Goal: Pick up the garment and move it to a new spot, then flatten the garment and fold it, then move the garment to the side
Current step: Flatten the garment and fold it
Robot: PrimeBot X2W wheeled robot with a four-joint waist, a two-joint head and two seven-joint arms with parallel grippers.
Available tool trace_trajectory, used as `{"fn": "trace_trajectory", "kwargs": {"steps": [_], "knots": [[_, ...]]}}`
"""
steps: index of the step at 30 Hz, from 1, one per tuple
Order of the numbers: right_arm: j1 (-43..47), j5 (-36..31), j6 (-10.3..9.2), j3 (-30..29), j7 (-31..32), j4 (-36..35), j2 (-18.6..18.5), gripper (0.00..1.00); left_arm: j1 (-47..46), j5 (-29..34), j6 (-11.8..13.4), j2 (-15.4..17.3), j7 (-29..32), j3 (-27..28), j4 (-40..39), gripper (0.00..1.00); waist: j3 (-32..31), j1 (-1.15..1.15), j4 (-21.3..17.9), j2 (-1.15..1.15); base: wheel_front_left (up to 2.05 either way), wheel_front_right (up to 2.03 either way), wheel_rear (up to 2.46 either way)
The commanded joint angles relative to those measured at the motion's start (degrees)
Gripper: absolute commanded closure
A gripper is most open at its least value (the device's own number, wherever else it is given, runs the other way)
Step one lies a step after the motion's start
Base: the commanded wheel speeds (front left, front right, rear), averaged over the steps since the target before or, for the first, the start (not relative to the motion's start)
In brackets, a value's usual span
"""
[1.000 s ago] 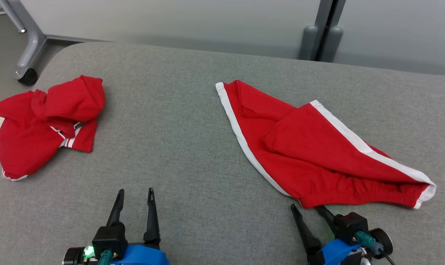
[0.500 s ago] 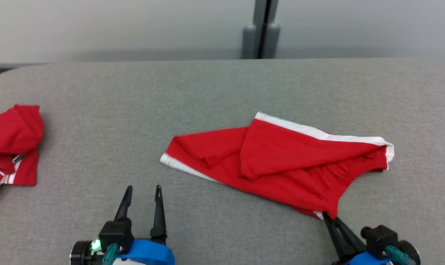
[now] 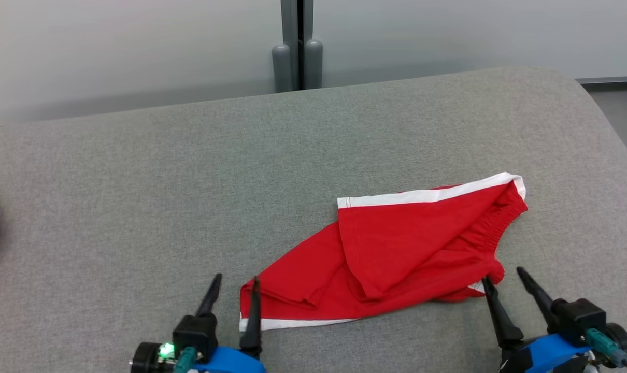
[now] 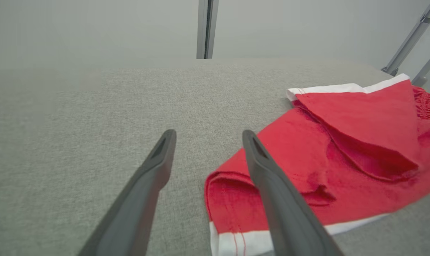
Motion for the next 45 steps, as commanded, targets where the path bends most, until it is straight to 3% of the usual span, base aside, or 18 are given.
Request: {"fn": "trace_trajectory", "kwargs": {"steps": [1, 3, 11, 16, 23, 24, 25, 26, 32, 37, 45], "knots": [[-0.51, -0.28, 0.01, -0.62, -0.05, -0.26, 0.08, 0.00, 0.00, -0.32, -0.65, 0.01, -0.16, -0.63, 0.33, 0.00, 0.06, 0.00, 0.16, 0.00, 0.00, 0.00, 0.00], [-0.30, -0.80, 0.01, -2.00, -0.05, -0.14, 0.39, 0.00, 0.18, 0.25, -2.60, 0.00, -0.16, -2.53, 2.07, 0.00, 0.12, 0.00, 0.41, 0.00, 0.00, 0.00, 0.00], [0.85, -2.74, 0.01, -5.41, -0.05, -0.82, 1.81, 0.00, -2.08, 5.49, -4.85, -0.03, -0.16, -9.31, 4.49, 0.00, 0.50, 0.00, -0.12, 0.00, 0.00, 0.00, 0.00], [0.65, -2.93, 0.01, -5.86, -0.05, -0.68, 2.47, 0.00, -3.88, 7.26, -4.86, 0.04, -0.16, -13.21, 4.93, 0.00, 1.18, 0.00, -1.49, 0.00, 0.00, 0.00, 0.00], [-0.17, -2.72, 0.01, -4.58, -0.05, -0.30, 2.65, 0.00, -6.61, 5.76, -2.91, -0.04, -0.16, -15.01, 12.60, 0.00, 1.87, 0.00, -4.27, 0.00, 0.00, 0.00, 0.00], [-0.22, -2.64, 0.01, -4.42, -0.05, -0.36, 2.63, 0.00, -6.76, 5.42, -2.64, -0.01, -0.15, -15.02, 13.32, 0.15, 1.92, 0.00, -4.56, 0.00, 0.00, 0.00, 0.00], [-0.22, -2.50, 0.01, -4.52, -0.05, -0.43, 2.66, 0.00, -6.92, 4.82, -2.39, 0.03, -0.15, -15.11, 13.67, 0.63, 2.02, 0.00, -4.74, 0.00, 0.00, 0.00, 0.00], [-0.19, -2.45, 0.01, -4.51, -0.05, -0.55, 2.68, 0.00, -7.31, 4.27, -2.27, 0.01, -0.15, -14.99, 13.56, 1.00, 2.18, 0.00, -4.86, 0.00, 0.00, 0.00, 0.00], [0.10, -2.26, 0.01, -4.87, -0.05, -0.99, 2.97, 0.00, -8.30, 2.25, -0.93, 0.03, -0.16, -12.18, 5.73, 1.00, 2.89, 0.00, -4.67, 0.00, 0.00, 0.00, 0.00], [-0.48, -2.12, 0.01, -4.87, -0.05, -1.27, 3.23, 0.00, -9.06, 0.43, 0.04, 0.02, -0.16, -6.73, 0.61, 1.00, 3.61, 0.00, -4.27, 0.00, 0.00, 0.00, 0.00], [-2.57, -1.66, 0.01, -2.70, -0.05, -2.07, 3.67, 0.00, -16.82, 1.20, 1.26, 0.40, -0.16, 2.50, 6.66, 1.00, 6.73, 0.00, -5.12, 0.00, 0.00, 0.00, 0.00]]}}
